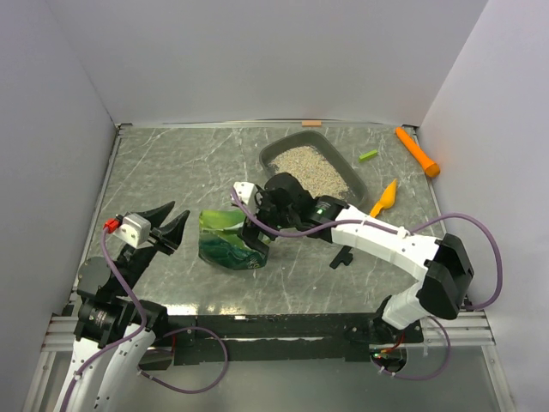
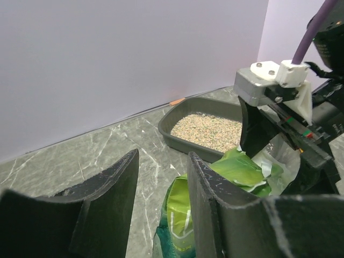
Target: Fill the litter box with clean litter
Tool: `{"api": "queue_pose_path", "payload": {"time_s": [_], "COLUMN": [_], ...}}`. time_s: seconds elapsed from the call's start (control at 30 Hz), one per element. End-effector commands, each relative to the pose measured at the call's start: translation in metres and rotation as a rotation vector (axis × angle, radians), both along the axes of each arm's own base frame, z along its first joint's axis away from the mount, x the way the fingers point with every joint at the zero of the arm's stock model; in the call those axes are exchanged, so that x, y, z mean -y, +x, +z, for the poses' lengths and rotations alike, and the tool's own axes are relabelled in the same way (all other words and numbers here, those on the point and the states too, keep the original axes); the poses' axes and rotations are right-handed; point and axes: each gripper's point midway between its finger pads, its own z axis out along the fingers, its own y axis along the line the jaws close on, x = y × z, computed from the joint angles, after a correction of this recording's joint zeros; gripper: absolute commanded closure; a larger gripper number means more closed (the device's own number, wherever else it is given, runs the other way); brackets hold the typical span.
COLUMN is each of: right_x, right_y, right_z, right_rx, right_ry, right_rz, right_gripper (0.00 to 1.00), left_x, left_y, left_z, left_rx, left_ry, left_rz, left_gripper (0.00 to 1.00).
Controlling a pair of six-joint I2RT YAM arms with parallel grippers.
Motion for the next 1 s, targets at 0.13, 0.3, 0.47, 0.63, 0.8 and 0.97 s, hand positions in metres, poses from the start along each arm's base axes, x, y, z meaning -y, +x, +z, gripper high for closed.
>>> {"api": "queue_pose_path", "payload": {"time_s": [0.13,0.3,0.47,0.63,0.8,0.97], "right_x": [0.027,0.069,0.139,0.200,0.290,0.348], "right_y": [0.001,0.019,0.050,0.070,0.091,0.090], "right_z": [0.080,0.114,0.121,0.086,0.040,-0.024], "right_rx": [0.115,0.244,0.262,0.056,0.032,-0.163], "right_ry": [0.108,0.159,0.256,0.261,0.276,0.209], "right_rz": [-0.096,-0.326,-0.756,-1.018,-1.513,-1.885], "right_gripper": [0.00,0.00,0.00,0.00,0.00,0.00], "left_x": [0.001,0.001,0.001,0.001,0.001,-0.009], "left_y": [-0.007,-0.007,-0.005,-0.007,-0.009,-0.003], "left_z": [0.008,0.009,0.008,0.012,0.017,0.015], "left_rx": [0.023,0.024,0.011,0.009,0.007,-0.046], "left_ry": [-0.013,-0.017,-0.025,-0.058,-0.097,-0.134], "left_rz": [-0.018,-0.017,-0.015,-0.020,-0.029,0.039], "left_gripper": [0.53,0.53,0.52,0.49,0.43,0.40]}}
